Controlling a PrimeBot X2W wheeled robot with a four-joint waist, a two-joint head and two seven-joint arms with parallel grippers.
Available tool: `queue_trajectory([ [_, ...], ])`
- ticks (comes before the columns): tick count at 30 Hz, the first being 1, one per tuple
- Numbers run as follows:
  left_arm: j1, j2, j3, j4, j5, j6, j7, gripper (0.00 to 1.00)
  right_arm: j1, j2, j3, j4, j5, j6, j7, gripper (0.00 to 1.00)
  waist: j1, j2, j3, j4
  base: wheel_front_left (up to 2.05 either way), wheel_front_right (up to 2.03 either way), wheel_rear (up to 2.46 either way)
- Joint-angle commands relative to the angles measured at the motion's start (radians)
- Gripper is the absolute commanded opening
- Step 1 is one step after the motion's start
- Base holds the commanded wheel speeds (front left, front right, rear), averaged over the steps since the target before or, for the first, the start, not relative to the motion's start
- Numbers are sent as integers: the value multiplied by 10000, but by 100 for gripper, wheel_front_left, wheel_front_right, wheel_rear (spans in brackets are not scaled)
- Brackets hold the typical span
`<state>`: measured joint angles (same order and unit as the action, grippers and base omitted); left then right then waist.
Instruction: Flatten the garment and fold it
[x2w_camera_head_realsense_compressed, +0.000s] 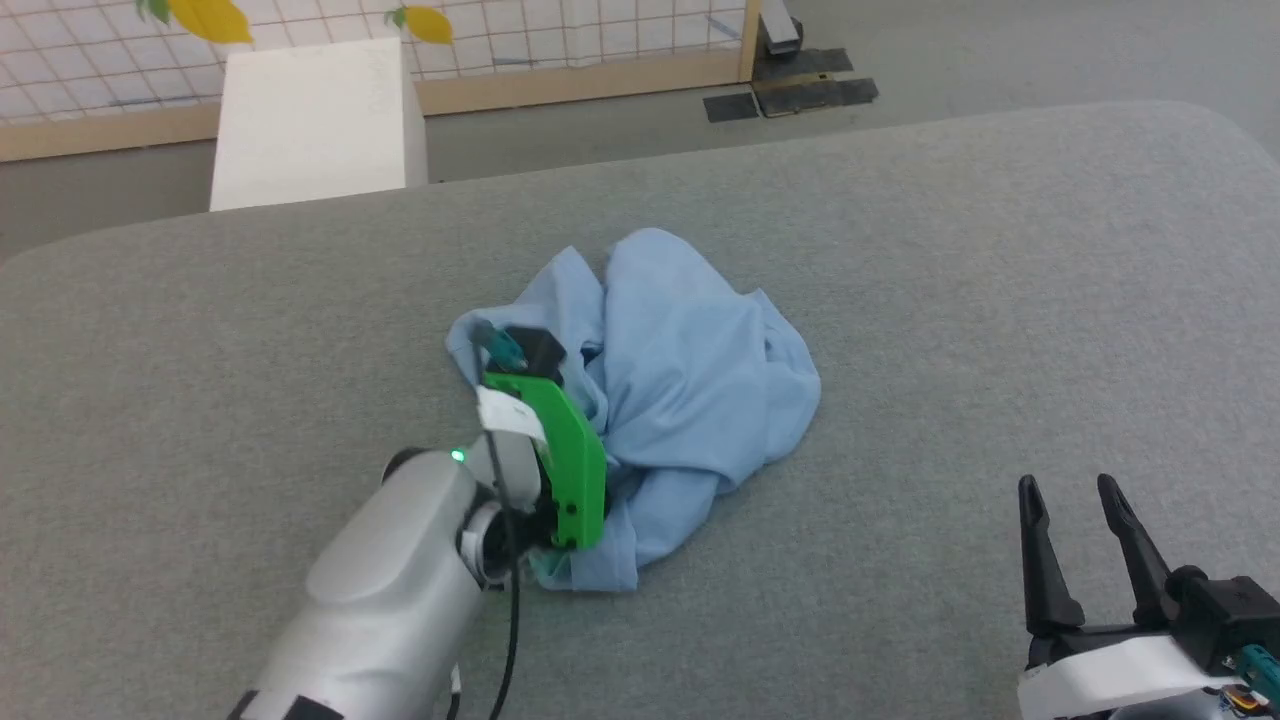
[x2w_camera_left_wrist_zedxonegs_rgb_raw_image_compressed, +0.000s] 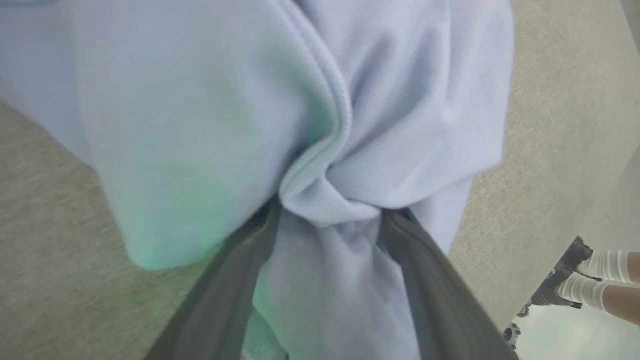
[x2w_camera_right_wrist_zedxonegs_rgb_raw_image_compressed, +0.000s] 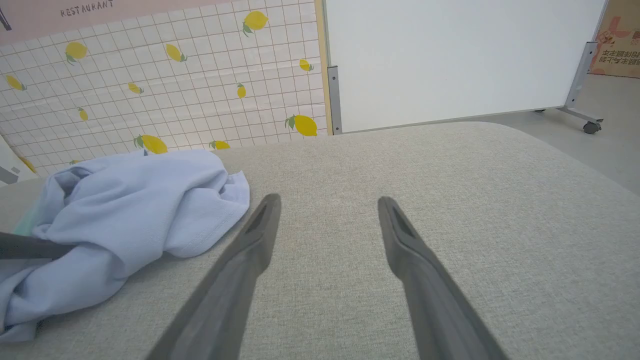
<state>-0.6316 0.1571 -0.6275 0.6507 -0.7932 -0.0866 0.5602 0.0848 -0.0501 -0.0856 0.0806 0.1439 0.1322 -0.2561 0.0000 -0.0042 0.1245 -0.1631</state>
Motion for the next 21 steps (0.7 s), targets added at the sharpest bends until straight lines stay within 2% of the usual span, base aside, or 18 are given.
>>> queue_trajectory([
  [1, 22, -18, 292, -238, -266, 50, -216, 100, -83, -1, -44, 34, 78, -15, -57, 100, 0, 42, -193, 247, 0, 0, 0],
  [6, -377, 93, 1584, -1271, -1125, 232, -962, 100, -6, -1, -106, 112, 33, -15, -57, 100, 0, 42, -591, 744, 0, 0, 0],
  [11, -547, 490, 2729, -2082, -1302, 416, -2416, 100, 31, -1, -145, 176, 19, -15, -57, 100, 0, 42, -971, 1257, 0, 0, 0],
  [15, -219, 1056, 3544, -2545, -1000, 548, -4013, 100, 10, -1, -115, 210, 11, -15, -57, 100, 0, 42, -1260, 1562, 0, 0, 0],
  [21, 1304, 2109, 4277, -3425, -53, 800, -6203, 100, 3, -1, -216, 245, 37, -15, -57, 100, 0, 42, -1599, 1897, 0, 0, 0],
])
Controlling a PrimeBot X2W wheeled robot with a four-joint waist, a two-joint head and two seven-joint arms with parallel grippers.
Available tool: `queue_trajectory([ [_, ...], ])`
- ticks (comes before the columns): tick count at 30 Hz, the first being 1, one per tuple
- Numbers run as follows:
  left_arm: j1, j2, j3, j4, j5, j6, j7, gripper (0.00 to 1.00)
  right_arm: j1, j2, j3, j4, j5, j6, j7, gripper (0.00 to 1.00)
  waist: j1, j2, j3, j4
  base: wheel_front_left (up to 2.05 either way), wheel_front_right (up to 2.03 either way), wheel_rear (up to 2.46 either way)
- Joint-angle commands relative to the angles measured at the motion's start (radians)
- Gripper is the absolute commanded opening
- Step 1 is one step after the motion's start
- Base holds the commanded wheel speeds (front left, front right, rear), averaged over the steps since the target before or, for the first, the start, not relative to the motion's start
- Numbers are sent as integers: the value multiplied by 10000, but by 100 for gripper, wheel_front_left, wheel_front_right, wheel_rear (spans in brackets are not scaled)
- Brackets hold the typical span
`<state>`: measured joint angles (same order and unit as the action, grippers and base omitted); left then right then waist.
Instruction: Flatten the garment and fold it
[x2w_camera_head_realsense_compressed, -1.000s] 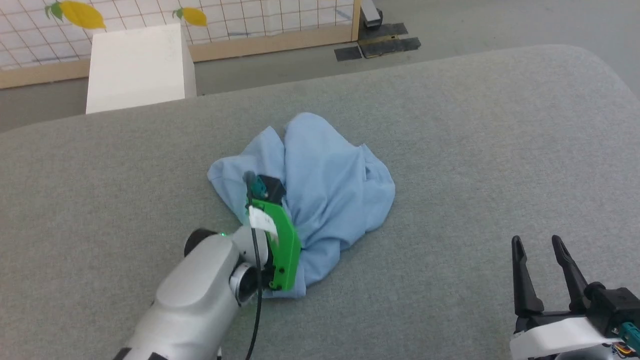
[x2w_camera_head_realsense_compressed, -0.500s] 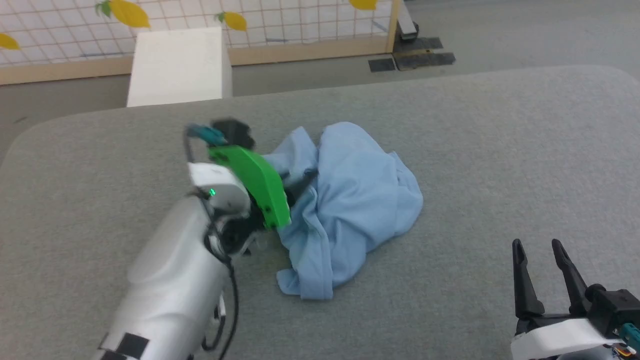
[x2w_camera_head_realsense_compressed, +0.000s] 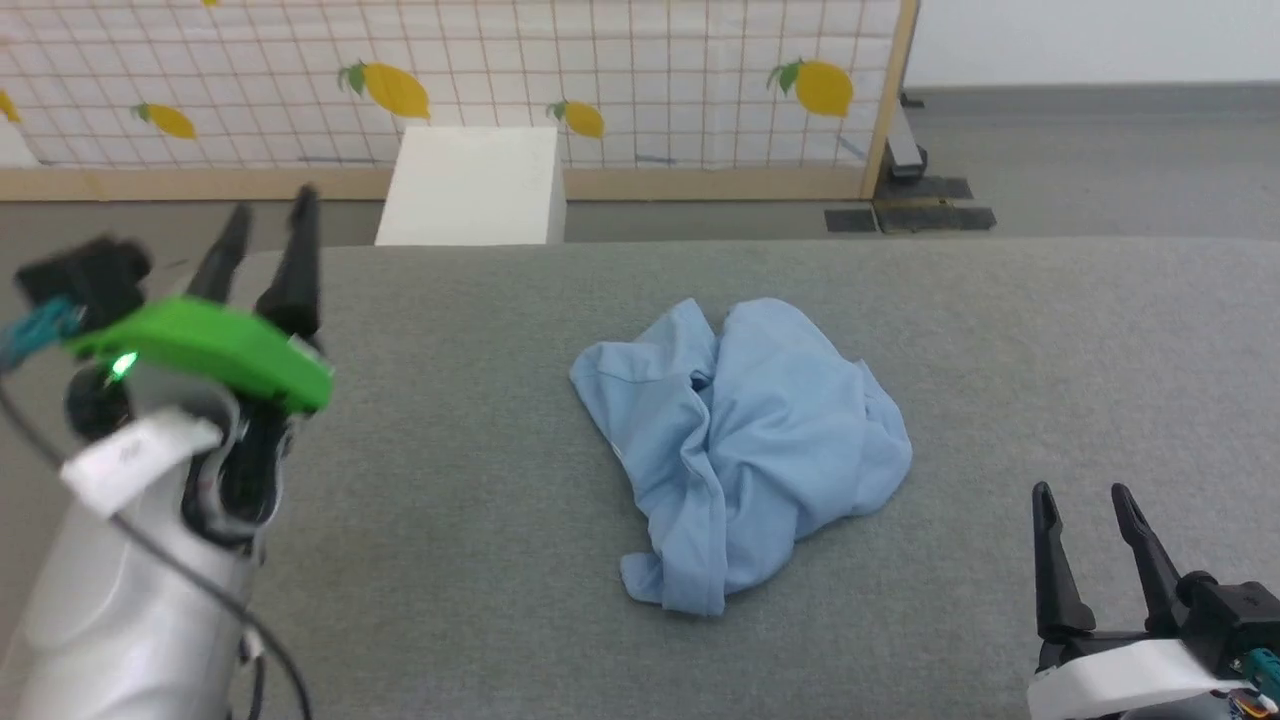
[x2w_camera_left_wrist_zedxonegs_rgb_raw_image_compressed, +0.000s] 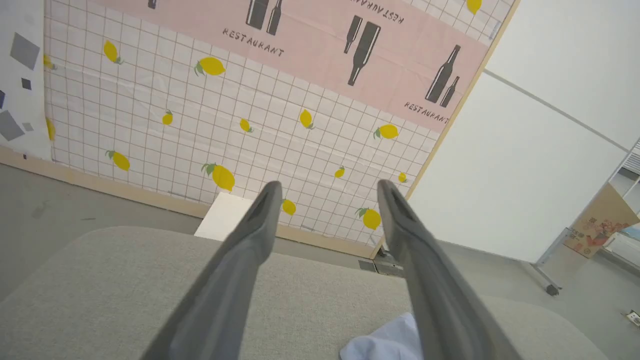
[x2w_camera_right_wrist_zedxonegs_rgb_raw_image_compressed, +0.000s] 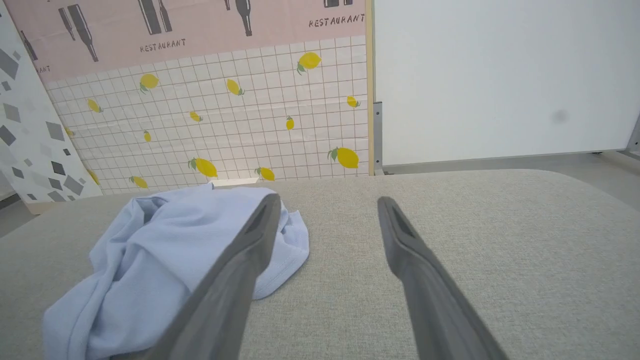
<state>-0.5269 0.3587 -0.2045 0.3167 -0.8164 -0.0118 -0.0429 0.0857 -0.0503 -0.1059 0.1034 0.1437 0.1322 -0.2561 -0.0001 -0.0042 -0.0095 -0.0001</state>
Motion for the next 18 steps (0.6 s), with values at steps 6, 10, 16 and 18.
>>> queue_trajectory([
  [6, 2040, 822, 78, -710, 1177, 286, -1421, 100, 60, 1, -71, -37, 10, -15, -57, 100, 1, 42, -380, 363, 0, 0, 0],
  [10, 3132, 995, -74, -915, 1643, 432, -1771, 100, 133, 1, -33, -80, -39, -15, -57, 100, 1, 42, -428, 309, 0, 0, 0],
  [16, 4275, 912, -187, -1213, 2097, 690, -2042, 100, 267, 1, -12, -136, -34, -15, -57, 100, 1, 42, -374, 203, 0, 0, 0],
  [18, 4533, 898, -344, -1243, 2304, 677, -2078, 100, 296, 1, -4, -117, -14, -15, -57, 100, 1, 42, -347, 169, 0, 0, 0],
])
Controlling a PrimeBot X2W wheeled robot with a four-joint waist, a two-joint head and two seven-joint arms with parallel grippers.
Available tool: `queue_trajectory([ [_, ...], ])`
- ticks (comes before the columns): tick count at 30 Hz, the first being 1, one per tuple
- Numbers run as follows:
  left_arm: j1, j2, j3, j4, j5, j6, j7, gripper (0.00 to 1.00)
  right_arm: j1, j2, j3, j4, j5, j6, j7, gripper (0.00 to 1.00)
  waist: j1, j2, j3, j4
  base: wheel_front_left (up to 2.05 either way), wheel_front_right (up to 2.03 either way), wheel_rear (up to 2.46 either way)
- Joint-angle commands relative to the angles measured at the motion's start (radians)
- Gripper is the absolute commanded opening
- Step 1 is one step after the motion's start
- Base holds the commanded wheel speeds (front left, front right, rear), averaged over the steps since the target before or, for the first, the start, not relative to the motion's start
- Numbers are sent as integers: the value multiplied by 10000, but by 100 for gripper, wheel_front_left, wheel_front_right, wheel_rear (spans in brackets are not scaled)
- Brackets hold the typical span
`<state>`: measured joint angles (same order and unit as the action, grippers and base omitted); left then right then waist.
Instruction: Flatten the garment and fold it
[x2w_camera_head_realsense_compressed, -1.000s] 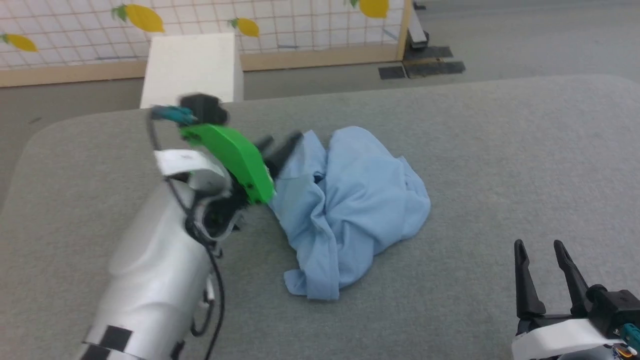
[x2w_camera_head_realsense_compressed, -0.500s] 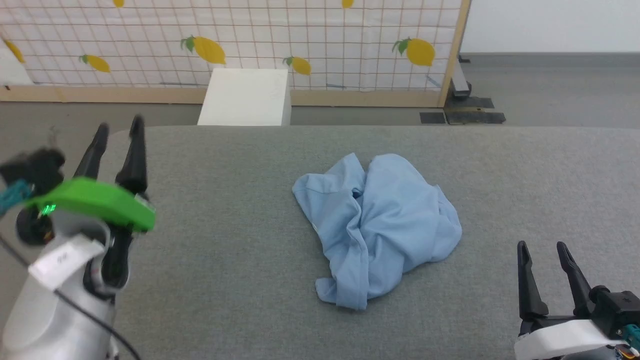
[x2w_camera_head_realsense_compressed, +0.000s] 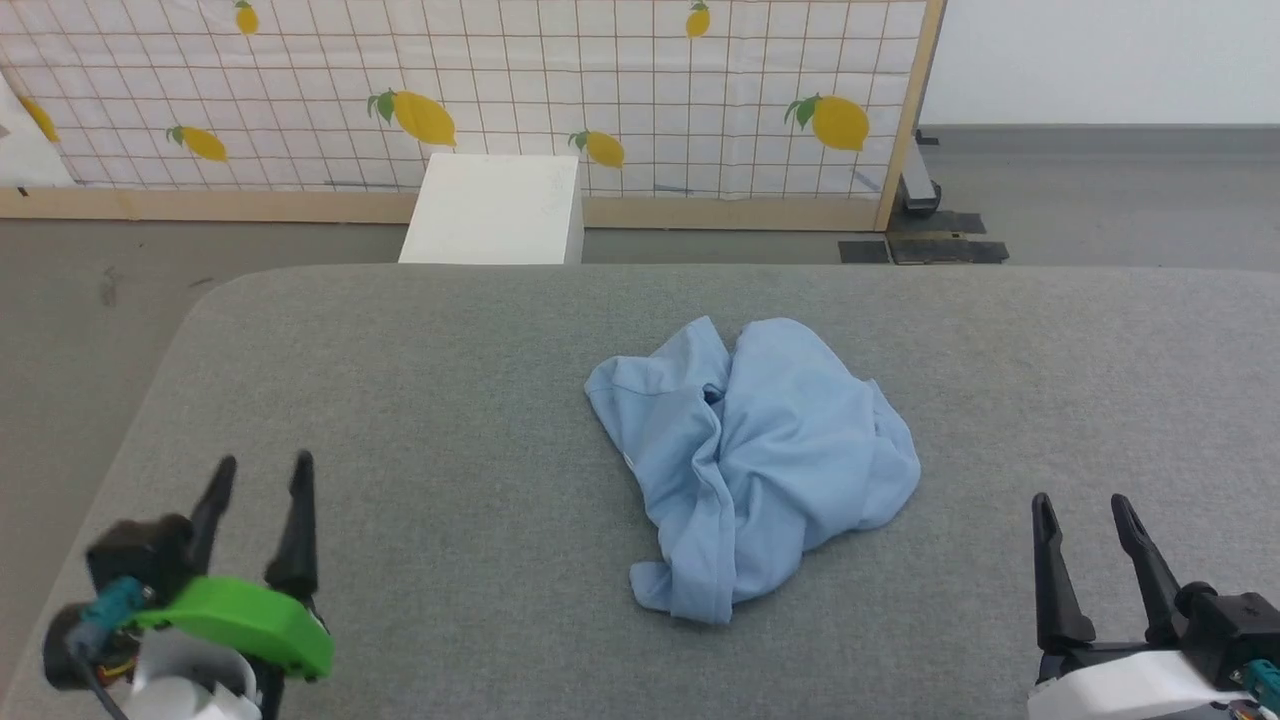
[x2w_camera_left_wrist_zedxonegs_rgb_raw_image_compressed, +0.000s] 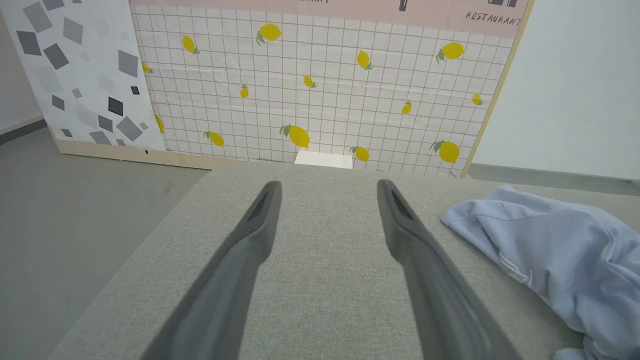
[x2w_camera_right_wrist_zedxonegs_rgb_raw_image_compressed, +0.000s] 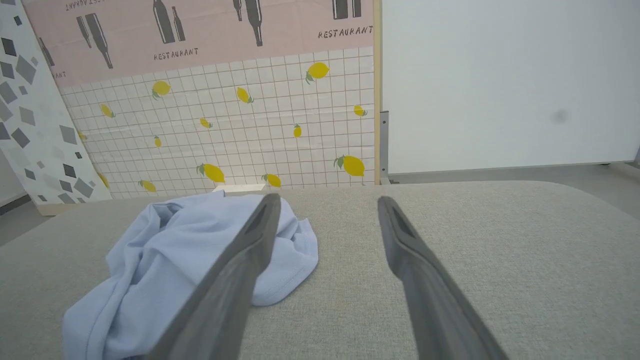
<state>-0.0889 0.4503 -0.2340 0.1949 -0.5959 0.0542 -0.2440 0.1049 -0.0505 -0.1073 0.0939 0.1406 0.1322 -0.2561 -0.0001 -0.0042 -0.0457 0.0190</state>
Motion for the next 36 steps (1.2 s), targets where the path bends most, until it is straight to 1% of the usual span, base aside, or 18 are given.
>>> queue_trajectory([
  [1, 228, -42, -84, -56, 195, 41, -86, 100, 113, 3, 13, -8, 30, -15, -57, 100, 1, 42, 23, -33, 0, 0, 0],
  [4, 474, -263, 30, -202, 226, 100, -137, 100, 125, 3, 27, 0, 58, -15, -57, 100, 1, 42, 63, -64, 0, 0, 0],
  [11, 849, -619, 401, -412, 136, 29, -171, 100, 170, 3, 77, 90, 145, -15, -57, 100, 1, 42, 91, -103, 0, 0, 0],
  [19, 1113, -919, 635, -564, 253, -89, -175, 100, 187, 3, 107, 148, 183, -15, -57, 100, 1, 42, 170, -118, 0, 0, 0],
  [23, 1129, -963, 610, -498, 286, -144, -176, 100, 80, 3, 181, 451, 244, -15, -54, 100, 1, 42, 290, -95, 0, 0, 0],
  [25, 1087, -971, 613, -490, 287, -153, -174, 100, -188, 3, 222, 652, 240, -15, 127, 100, 1, 42, 395, -76, 0, 0, 0],
  [28, 1020, -951, 644, -484, 216, -148, -108, 100, -969, 3, 208, 805, 72, -15, 864, 100, 1, 42, 699, -36, 0, 0, 0],
  [30, 941, -932, 678, -497, 152, -159, -70, 100, -1686, 3, 159, 923, -50, -15, 1571, 100, 1, 42, 901, -3, 0, 0, 0],
  [35, 638, -870, 739, -617, 9, -277, -9, 100, -3625, 3, 132, 1294, -676, -15, 3858, 100, 1, 42, 1600, 222, 0, 0, 0],
  [36, 557, -852, 765, -649, -16, -315, -16, 100, -4063, 3, 178, 1418, -789, -15, 4462, 100, 1, 42, 1767, 275, 0, 0, 0],
])
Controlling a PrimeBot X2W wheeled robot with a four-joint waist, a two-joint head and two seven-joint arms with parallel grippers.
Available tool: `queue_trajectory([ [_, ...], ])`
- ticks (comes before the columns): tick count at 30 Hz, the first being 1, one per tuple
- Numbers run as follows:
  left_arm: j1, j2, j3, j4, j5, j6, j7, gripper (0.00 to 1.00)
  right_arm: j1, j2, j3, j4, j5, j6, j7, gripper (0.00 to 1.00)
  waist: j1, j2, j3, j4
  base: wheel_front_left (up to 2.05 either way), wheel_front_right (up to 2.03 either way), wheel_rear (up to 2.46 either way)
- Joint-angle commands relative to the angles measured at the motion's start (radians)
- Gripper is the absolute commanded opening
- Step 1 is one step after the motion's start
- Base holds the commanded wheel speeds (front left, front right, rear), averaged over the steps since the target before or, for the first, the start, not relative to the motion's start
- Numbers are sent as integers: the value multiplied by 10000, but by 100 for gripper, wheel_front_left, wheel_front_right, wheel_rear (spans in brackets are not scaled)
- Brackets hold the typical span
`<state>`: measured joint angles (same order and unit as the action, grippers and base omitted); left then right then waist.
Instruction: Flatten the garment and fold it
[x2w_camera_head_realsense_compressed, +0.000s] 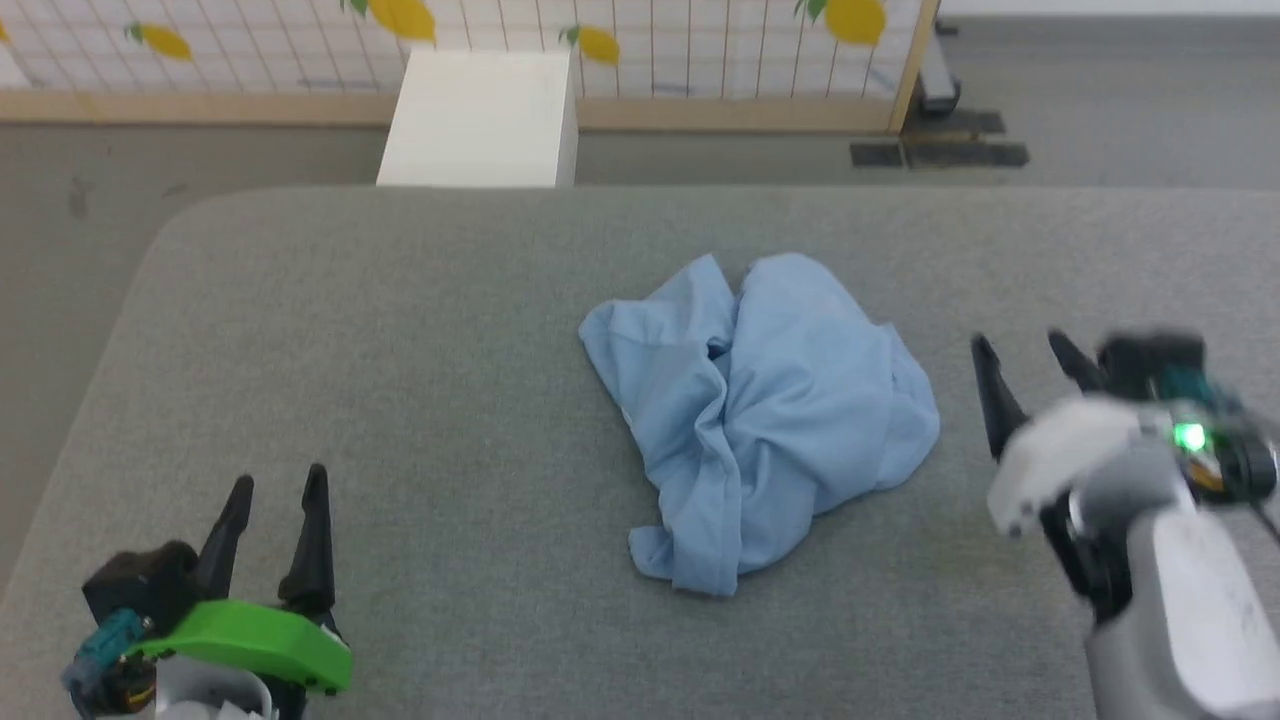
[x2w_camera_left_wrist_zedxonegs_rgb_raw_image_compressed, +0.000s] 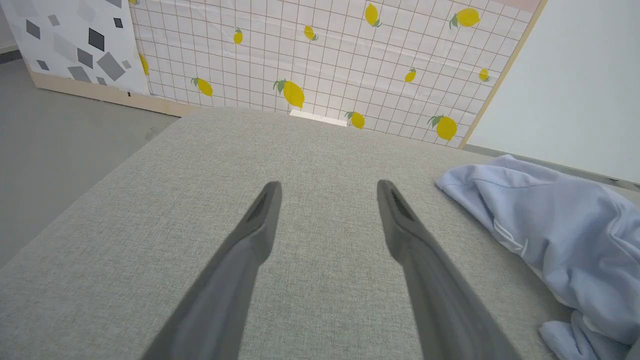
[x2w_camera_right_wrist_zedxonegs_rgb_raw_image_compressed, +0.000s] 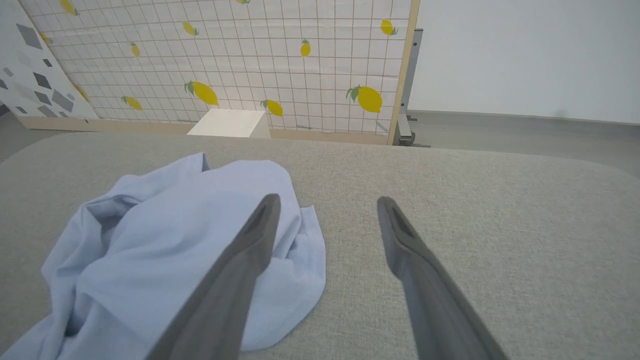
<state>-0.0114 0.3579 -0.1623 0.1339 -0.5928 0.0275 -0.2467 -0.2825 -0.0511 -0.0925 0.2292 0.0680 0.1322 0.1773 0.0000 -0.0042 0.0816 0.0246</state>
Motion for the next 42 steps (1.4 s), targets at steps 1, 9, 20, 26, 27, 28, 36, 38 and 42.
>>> queue_trajectory([
  [1, -291, 84, 67, -45, -99, -85, 32, 100, -635, 9, 88, 158, -221, -15, 679, 100, 0, 42, 674, 282, 0, 0, 0],
  [9, -947, 130, 129, -11, -262, -429, -15, 100, -2945, 9, 866, 1371, -804, -15, 4798, 100, 0, 42, 1738, 801, 0, 0, 0],
  [20, -1417, 33, 166, 386, -359, -756, -84, 100, -3014, 1, 2071, 2461, -592, -15, 8408, 100, 0, 42, 2159, 1128, 0, 0, 0],
  [26, -1380, -48, 167, 608, -342, -807, -108, 100, -2807, -278, 2327, 2000, -24, -15, 8382, 0, 0, 42, 1861, 971, 0, 0, 0],
  [27, -1366, -60, 162, 639, -340, -813, -110, 100, -2820, -331, 2242, 1853, 30, -15, 8191, 0, 0, 42, 1781, 932, 0, 0, 0],
  [28, -1343, -74, 152, 676, -328, -812, -113, 100, -2825, -368, 2062, 1683, 68, -15, 7940, 0, 0, 42, 1660, 883, 0, 0, 0],
  [36, -958, -235, 20, 678, -251, -619, -88, 100, -1669, -390, 427, -451, 421, -15, 6636, 0, 0, 42, 563, 526, 0, 0, 0],
  [38, -818, -267, -18, 631, -244, -548, -66, 100, -842, -370, -87, -1065, 386, -15, 6658, 0, 0, 42, 331, 457, 0, 0, 0],
  [42, -572, -315, -84, 498, -248, -423, -1, 100, 1076, -184, -916, -1914, 498, -15, 6919, 0, 0, 42, 46, 397, 0, 0, 0],
])
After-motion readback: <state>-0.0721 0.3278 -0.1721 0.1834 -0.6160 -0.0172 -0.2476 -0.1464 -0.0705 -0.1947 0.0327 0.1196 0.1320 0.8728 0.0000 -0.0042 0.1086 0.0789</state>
